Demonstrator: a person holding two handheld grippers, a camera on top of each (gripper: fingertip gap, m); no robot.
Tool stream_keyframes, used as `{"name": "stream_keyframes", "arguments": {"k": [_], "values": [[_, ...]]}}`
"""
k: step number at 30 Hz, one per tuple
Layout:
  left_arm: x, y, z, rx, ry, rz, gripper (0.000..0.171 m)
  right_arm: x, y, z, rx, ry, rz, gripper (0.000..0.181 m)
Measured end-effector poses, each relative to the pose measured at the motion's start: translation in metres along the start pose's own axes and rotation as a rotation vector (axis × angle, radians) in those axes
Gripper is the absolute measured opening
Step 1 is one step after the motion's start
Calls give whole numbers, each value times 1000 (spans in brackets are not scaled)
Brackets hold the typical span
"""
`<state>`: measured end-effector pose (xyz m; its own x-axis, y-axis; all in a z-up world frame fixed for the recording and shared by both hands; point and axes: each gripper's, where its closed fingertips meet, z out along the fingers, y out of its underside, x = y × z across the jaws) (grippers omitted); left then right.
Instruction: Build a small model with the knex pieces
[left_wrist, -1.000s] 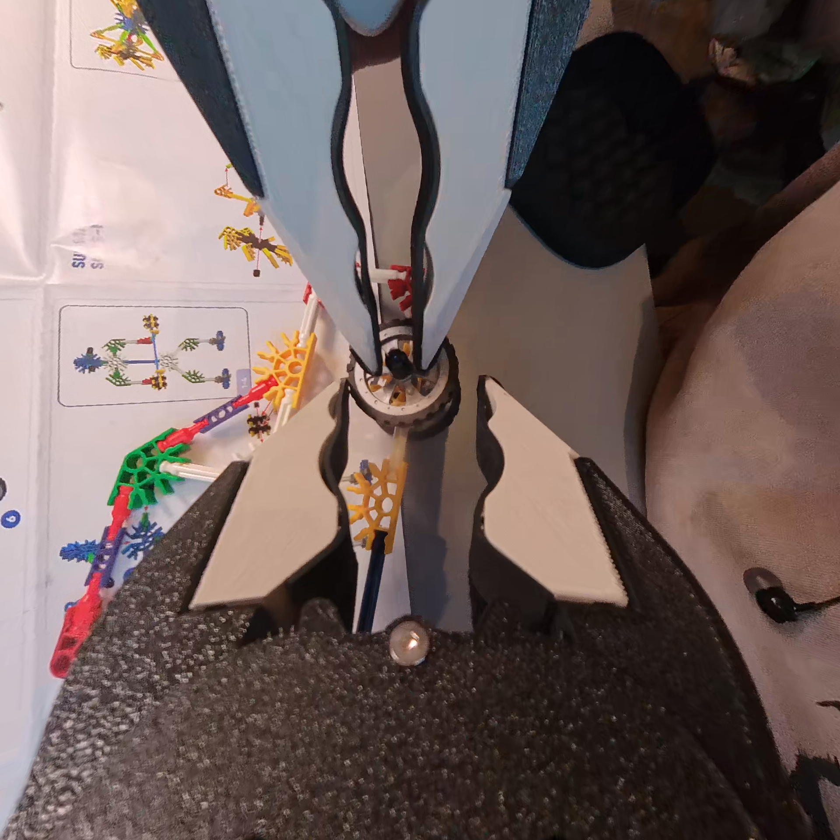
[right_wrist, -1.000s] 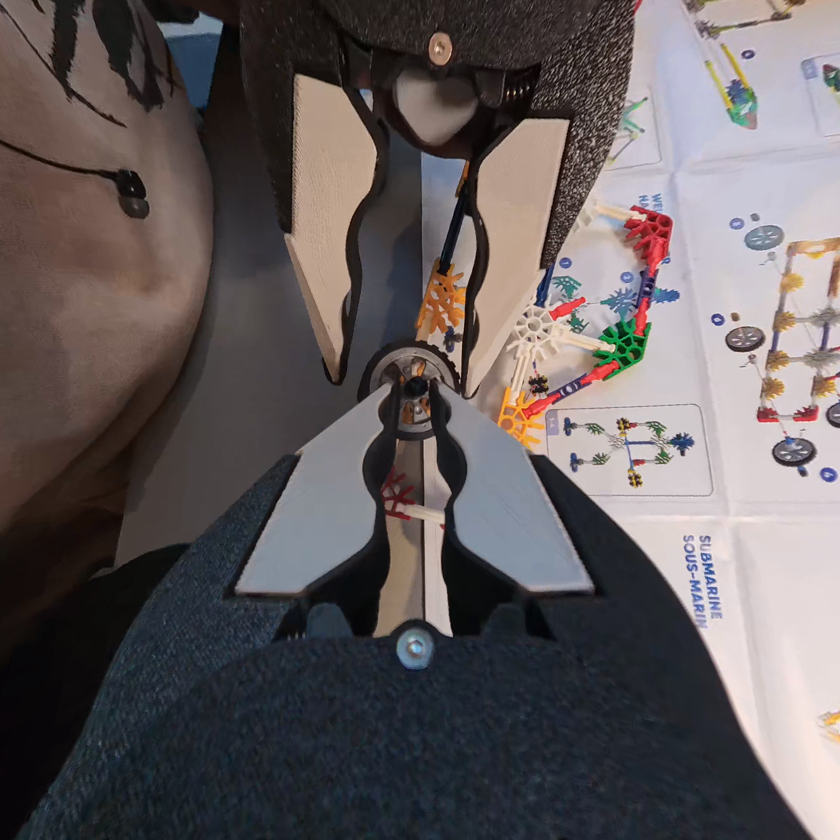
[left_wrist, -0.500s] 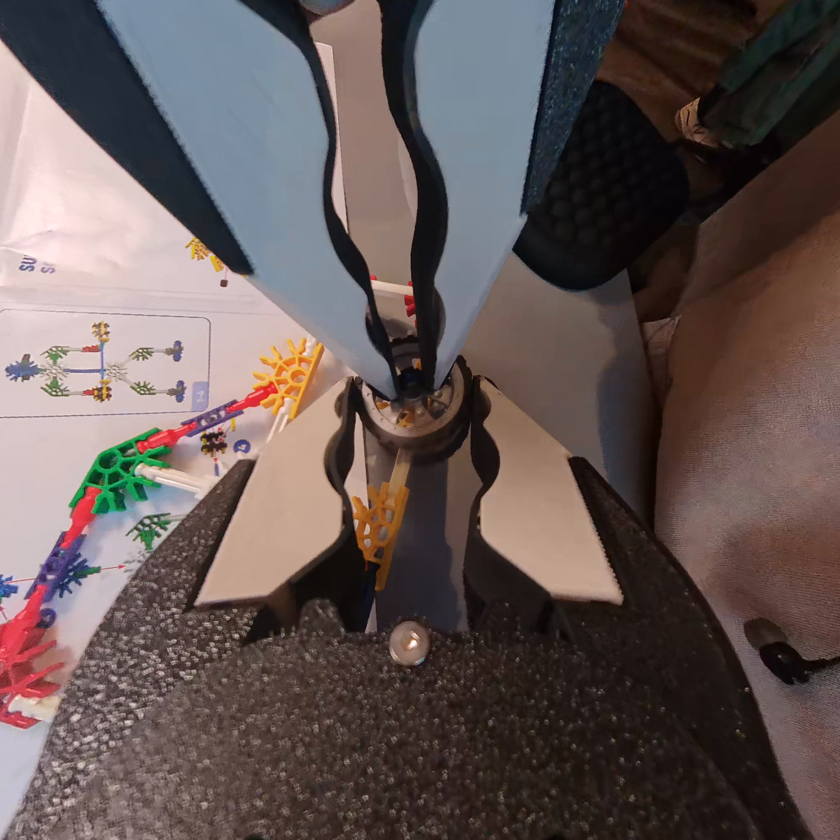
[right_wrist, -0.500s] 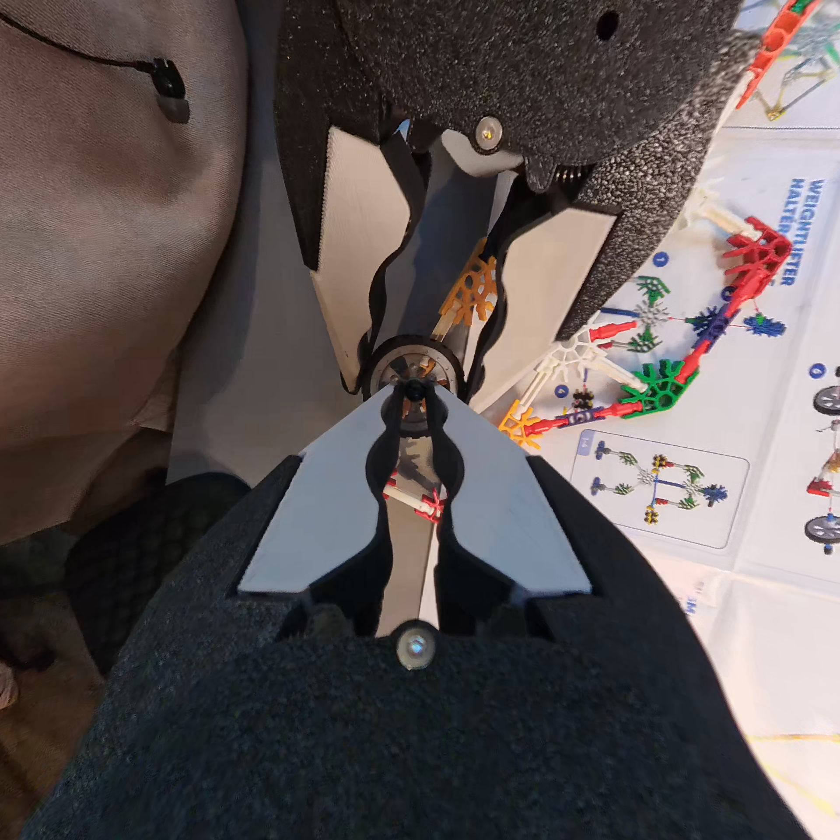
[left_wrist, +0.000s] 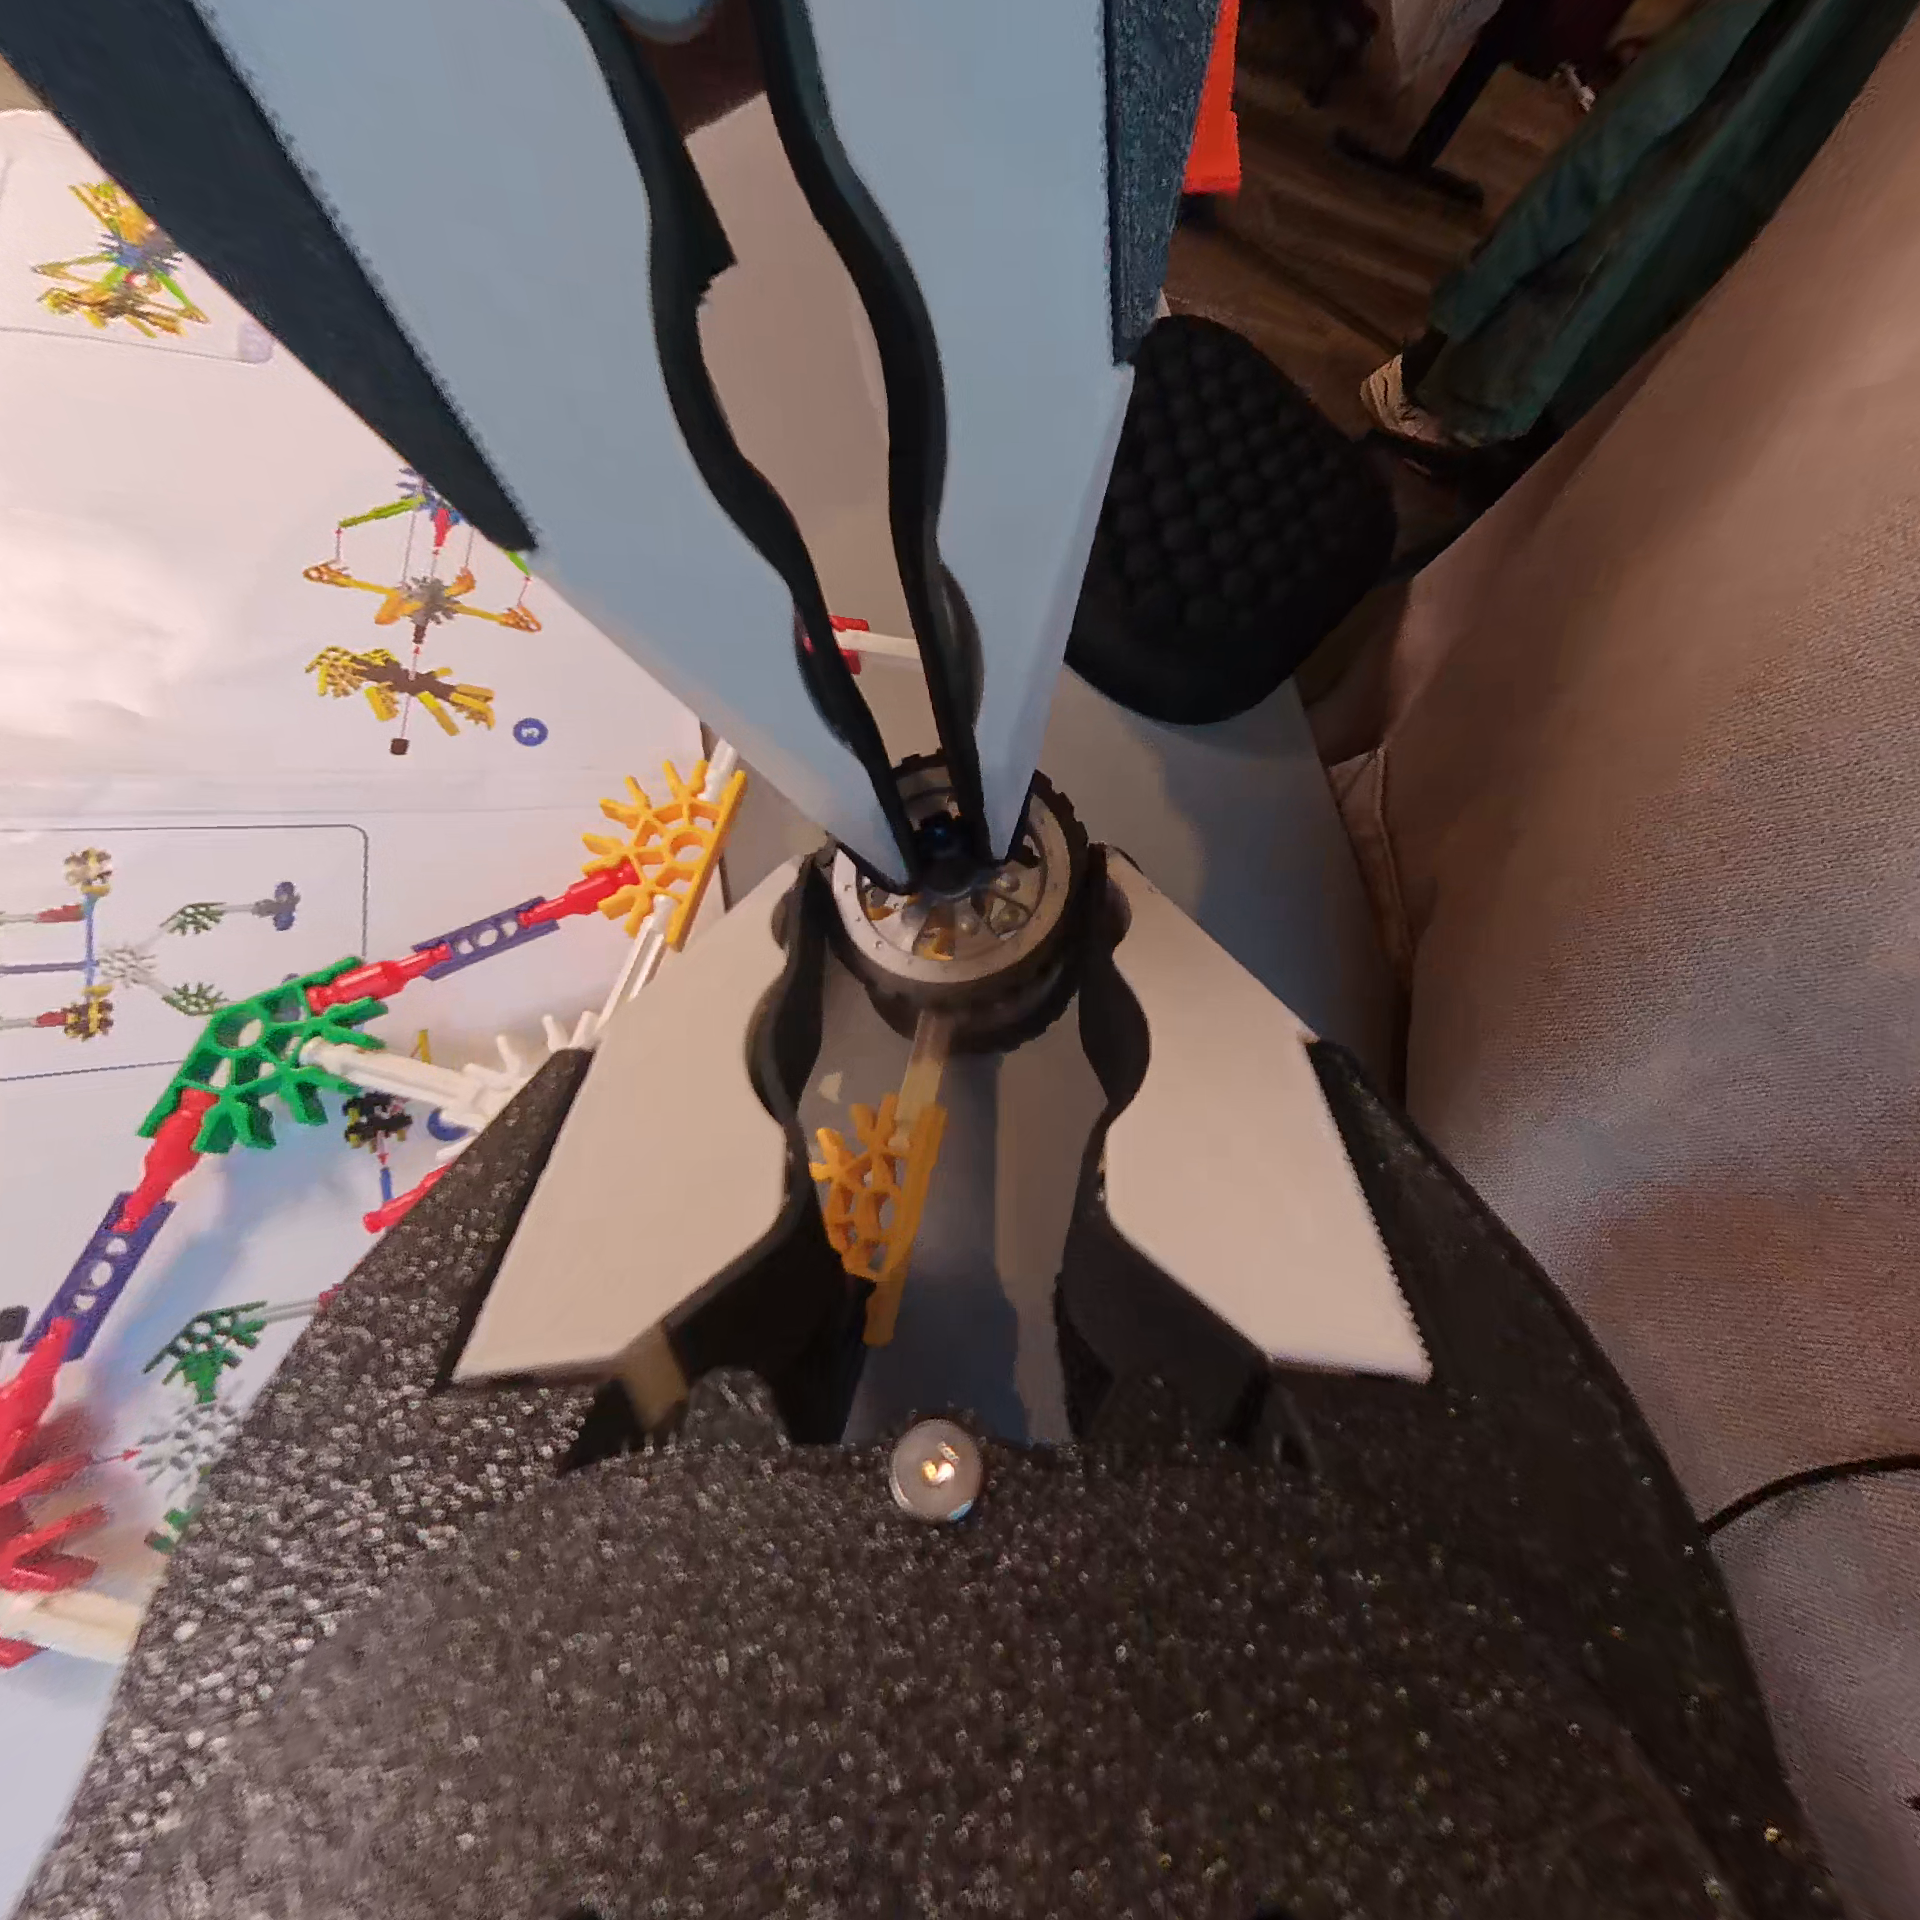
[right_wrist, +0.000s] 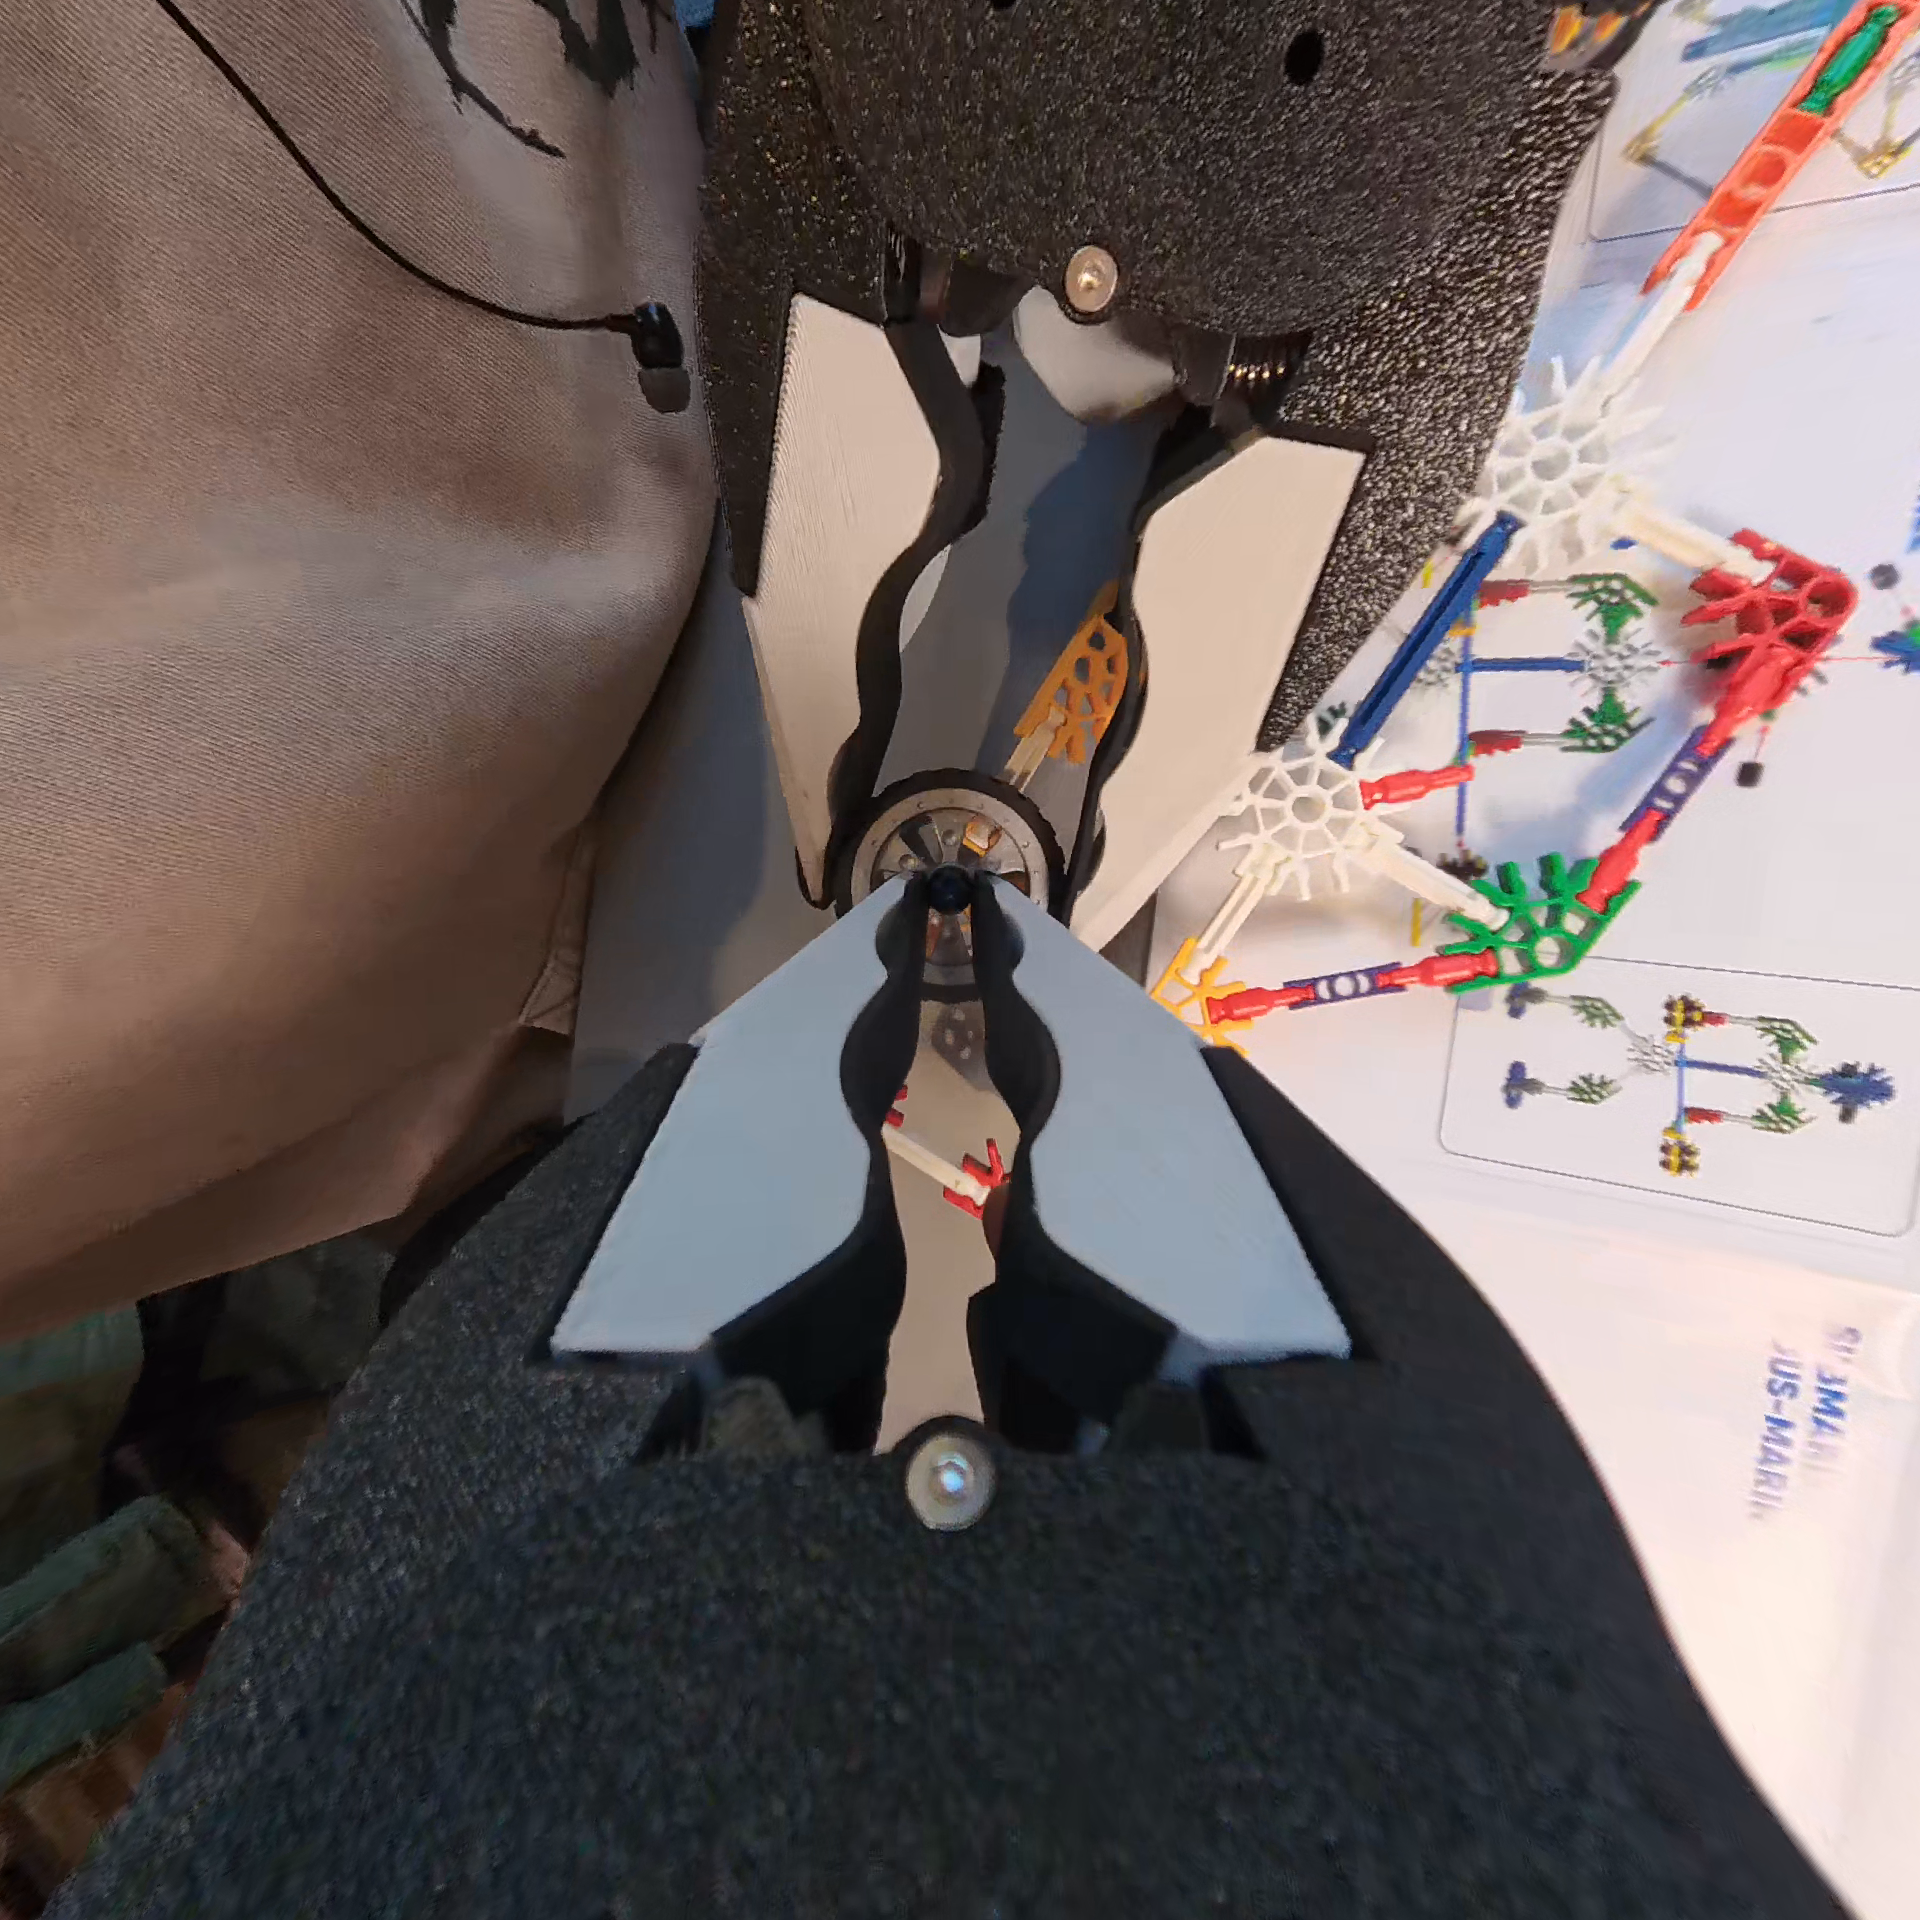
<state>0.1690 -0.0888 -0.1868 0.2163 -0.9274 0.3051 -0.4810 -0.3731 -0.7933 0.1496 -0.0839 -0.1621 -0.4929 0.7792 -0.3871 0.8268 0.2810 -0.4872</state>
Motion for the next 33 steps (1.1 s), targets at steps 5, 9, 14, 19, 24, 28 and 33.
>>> {"name": "stream_keyframes", "arguments": {"k": [5, 9, 14, 19, 24, 28, 33], "values": [[1, -3, -2, 19, 18, -8, 48, -1, -3, -4, 80, -19, 35, 4], [1, -4, -3, 26, 25, -14, 48, -1, -5, -5, 163, -35, 73, 4], [-1, -5, -5, 29, 17, -16, 48, 2, -8, -8, 298, -43, 135, 4], [-1, -5, -4, 21, 22, -21, 48, 3, -7, -6, 410, -30, 180, 4], [-6, 16, 1, -90, -5, -7, 49, 1, -32, -35, 688, -88, 219, 0], [-7, 14, 2, -87, -48, 26, 48, 16, -34, -65, 710, 98, 171, 0], [-6, 17, 4, -102, -27, 4, 48, 15, -8, -41, 553, 168, 174, 0]]}}
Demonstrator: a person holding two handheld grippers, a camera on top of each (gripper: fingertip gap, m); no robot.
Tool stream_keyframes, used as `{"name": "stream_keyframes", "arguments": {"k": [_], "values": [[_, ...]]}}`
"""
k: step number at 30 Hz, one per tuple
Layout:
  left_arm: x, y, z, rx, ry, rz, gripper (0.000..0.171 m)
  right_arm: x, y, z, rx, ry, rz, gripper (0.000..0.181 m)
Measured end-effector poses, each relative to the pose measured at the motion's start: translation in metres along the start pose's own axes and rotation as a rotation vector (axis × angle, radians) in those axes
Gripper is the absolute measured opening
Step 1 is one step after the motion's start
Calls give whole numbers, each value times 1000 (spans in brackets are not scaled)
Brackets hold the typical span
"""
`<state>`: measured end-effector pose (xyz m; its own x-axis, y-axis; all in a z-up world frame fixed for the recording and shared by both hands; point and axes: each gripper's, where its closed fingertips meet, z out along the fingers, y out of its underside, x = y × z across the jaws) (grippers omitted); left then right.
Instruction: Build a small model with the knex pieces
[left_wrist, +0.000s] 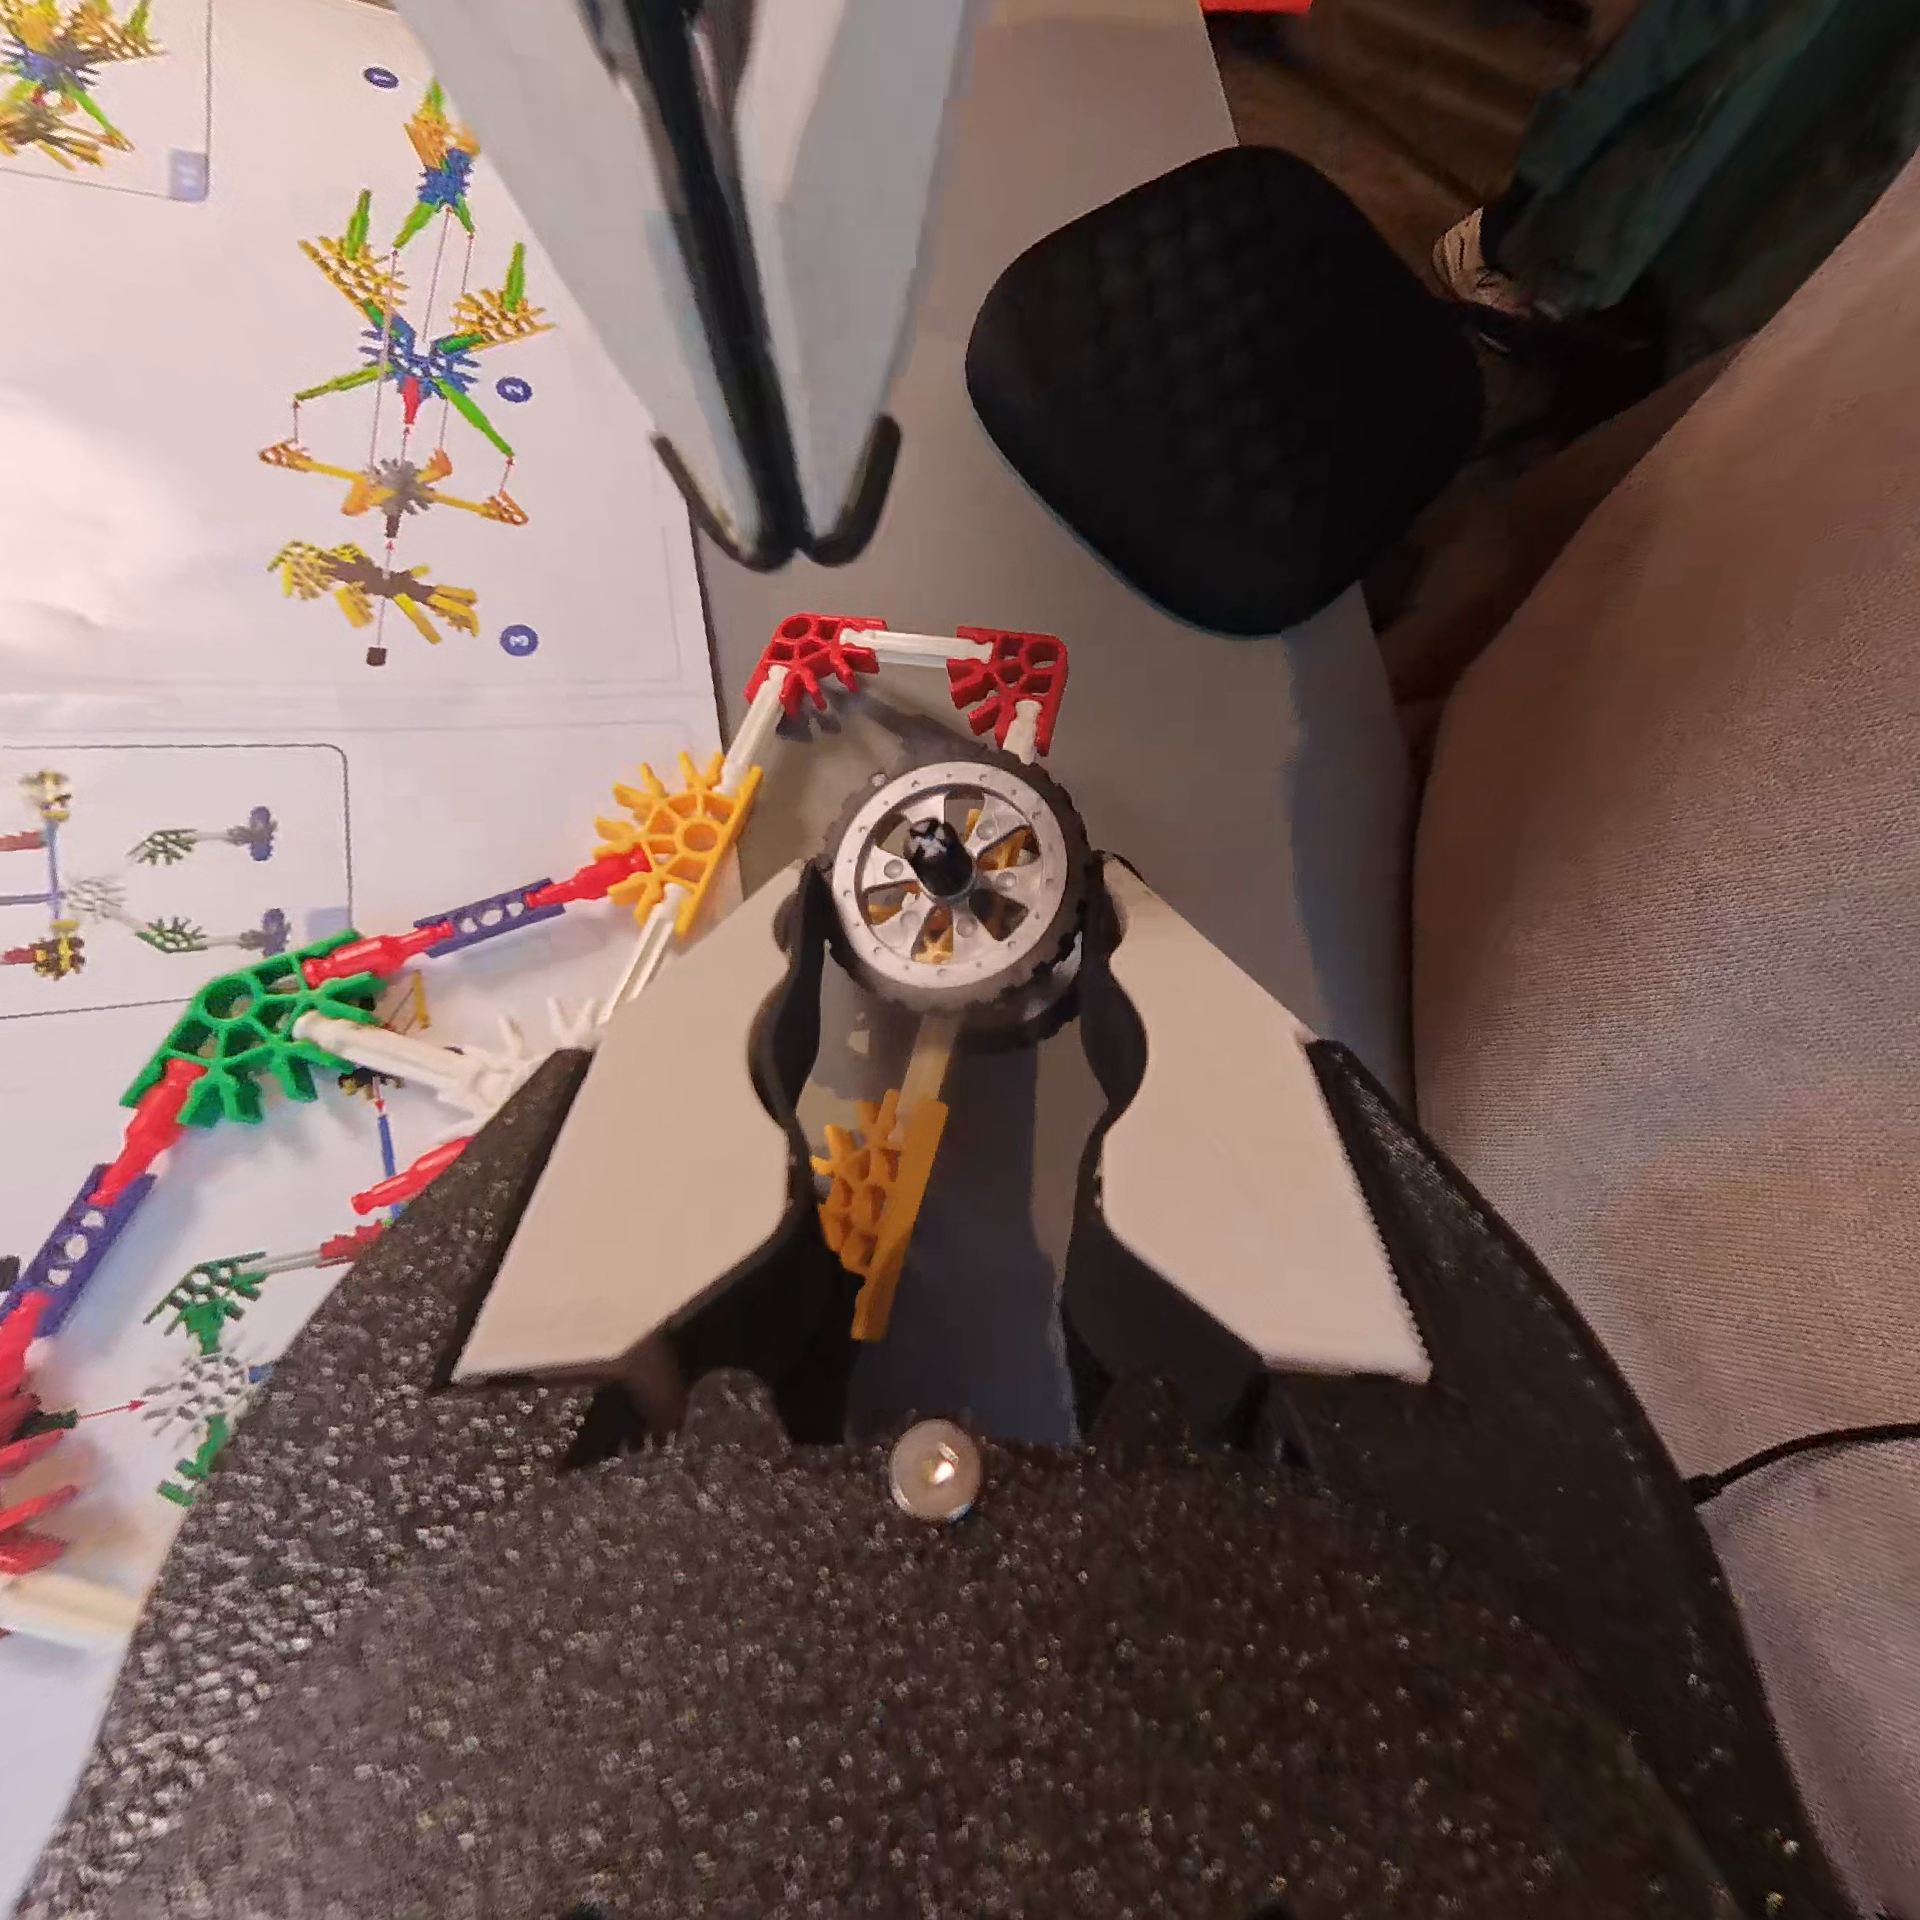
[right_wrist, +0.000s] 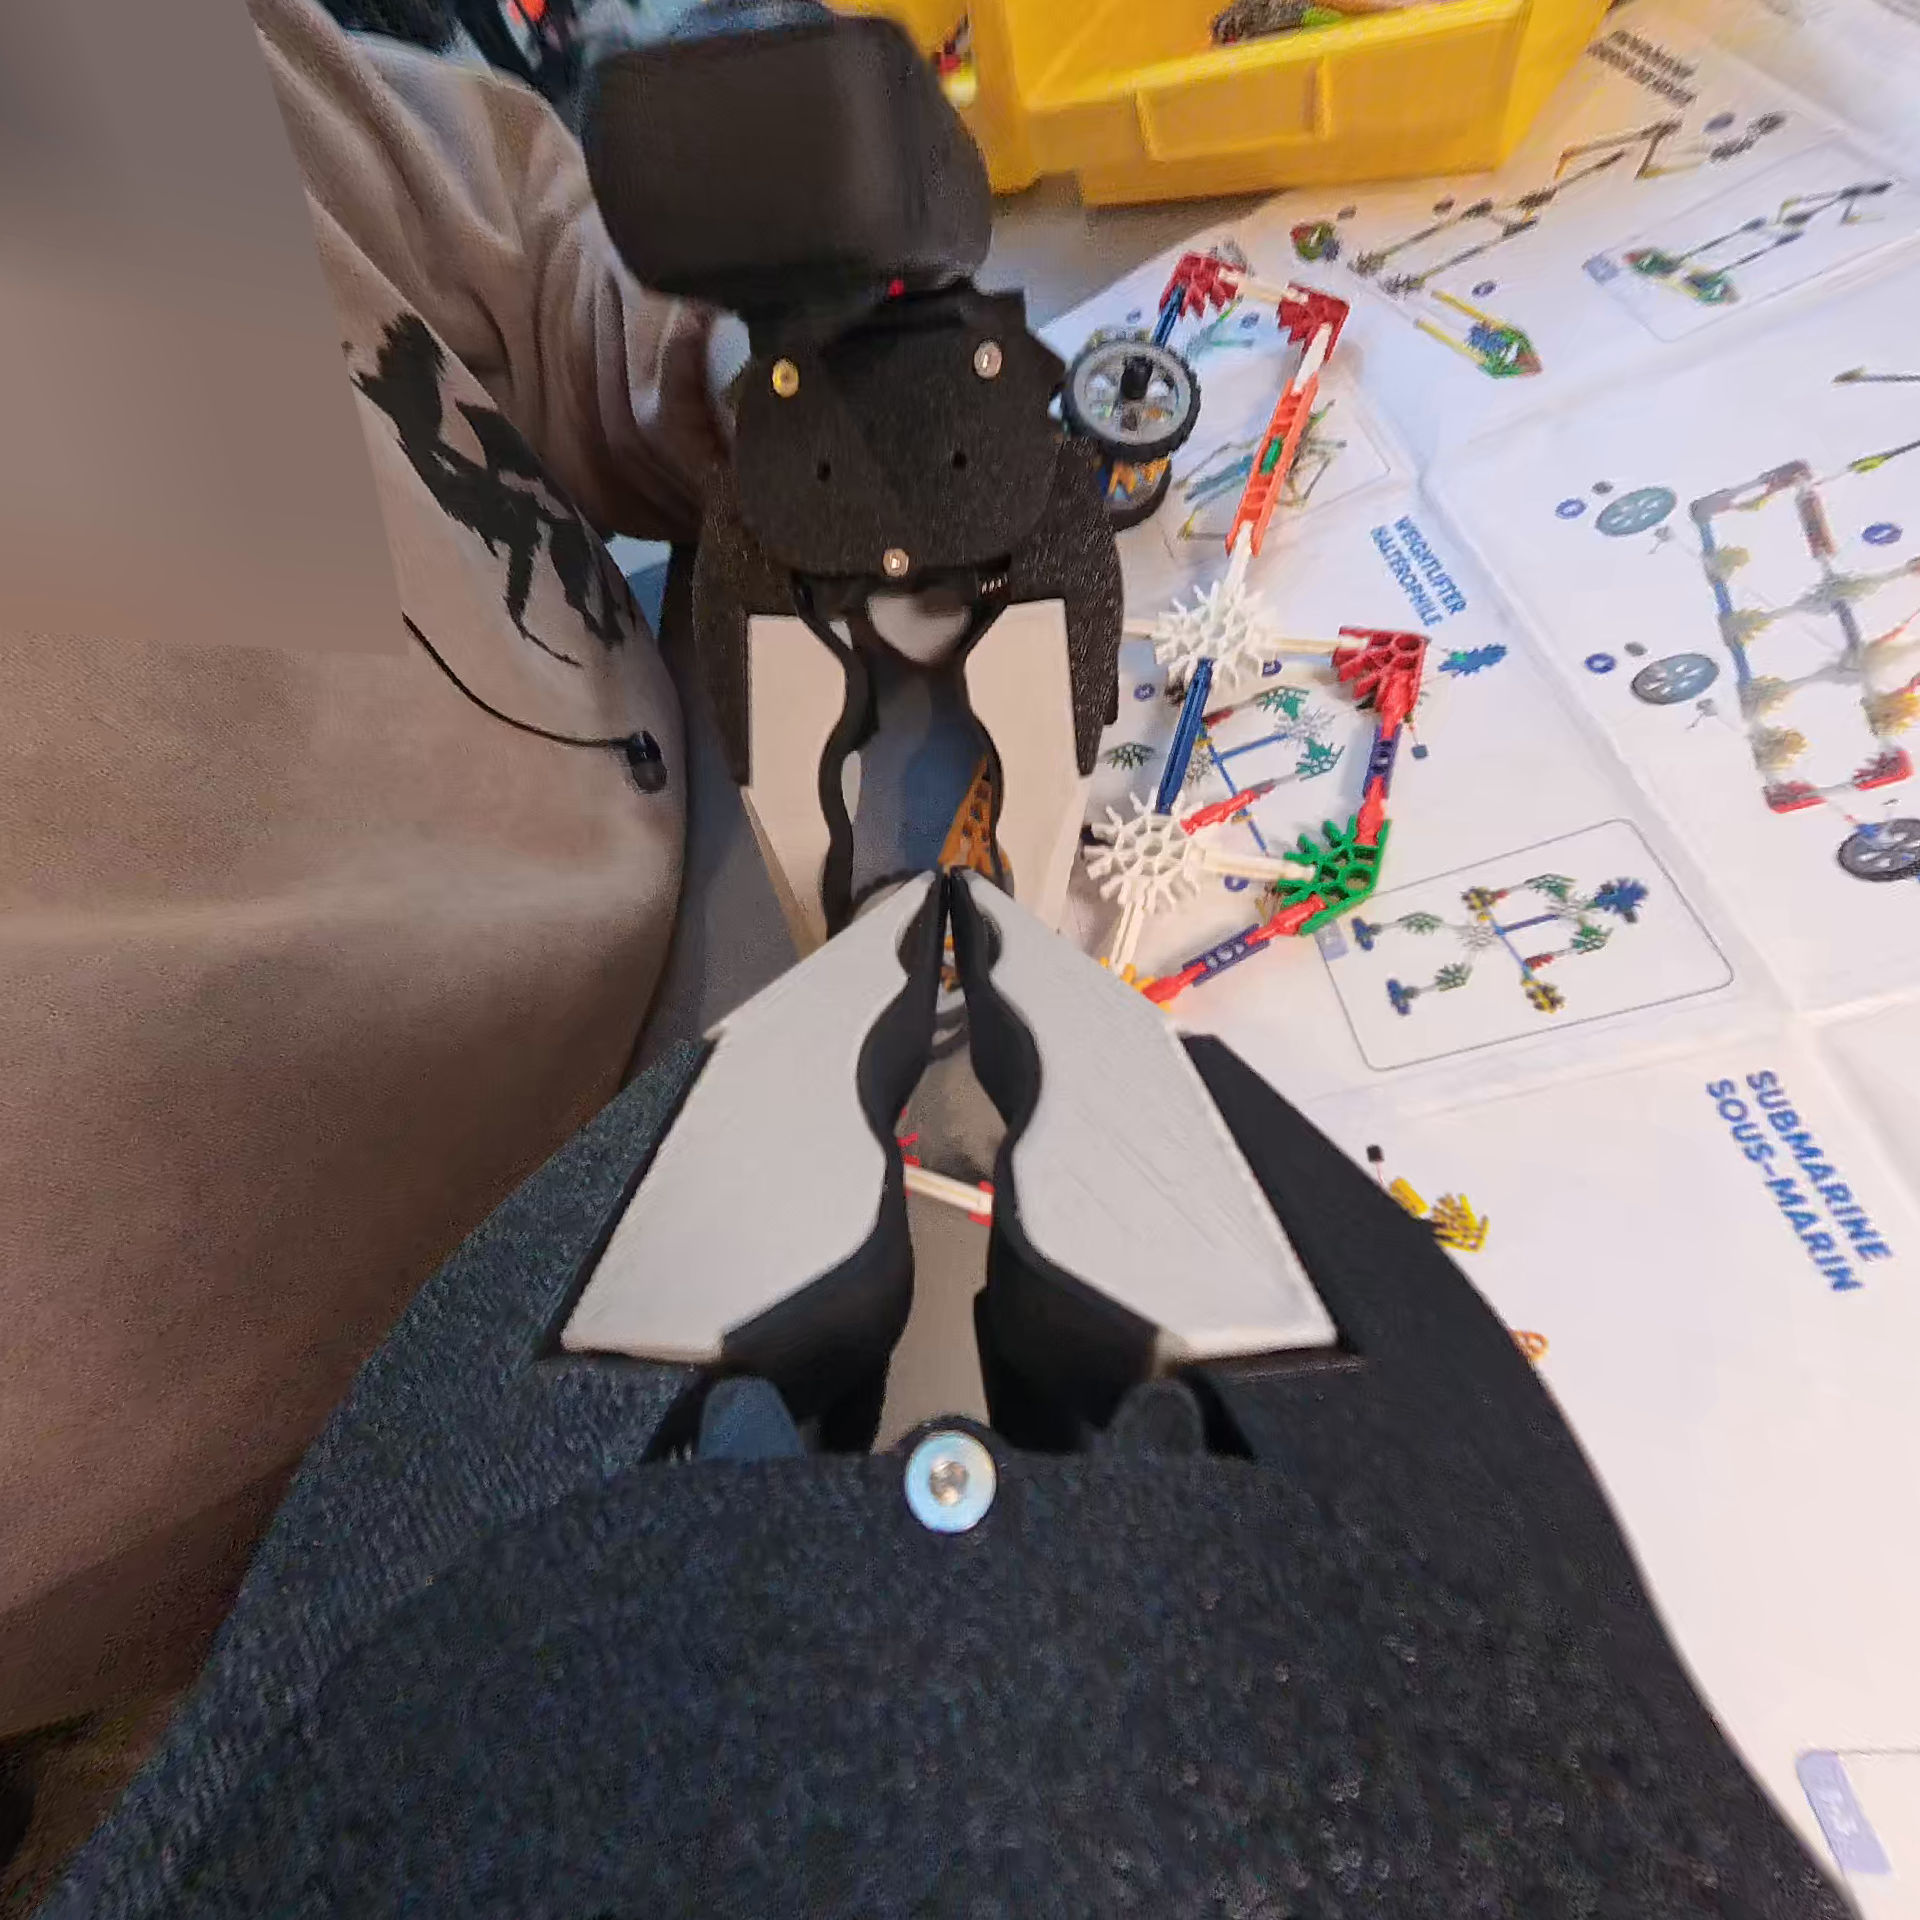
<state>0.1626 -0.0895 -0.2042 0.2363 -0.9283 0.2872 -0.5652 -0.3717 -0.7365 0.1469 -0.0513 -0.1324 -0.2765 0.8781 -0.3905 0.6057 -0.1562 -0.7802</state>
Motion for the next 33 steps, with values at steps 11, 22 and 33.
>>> {"name": "stream_keyframes", "arguments": {"k": [11, 22, 33], "values": [[5, -4, -6, 20, 22, -1, 55, -10, 36, 37, -277, -33, -31, 16], [0, 20, -32, -114, -11, 97, 27, -14, 50, 46, -469, -28, -74, 74], [6, 16, -6, -61, 18, -1, 18, -18, 56, 53, -492, -67, -24, 45]]}}
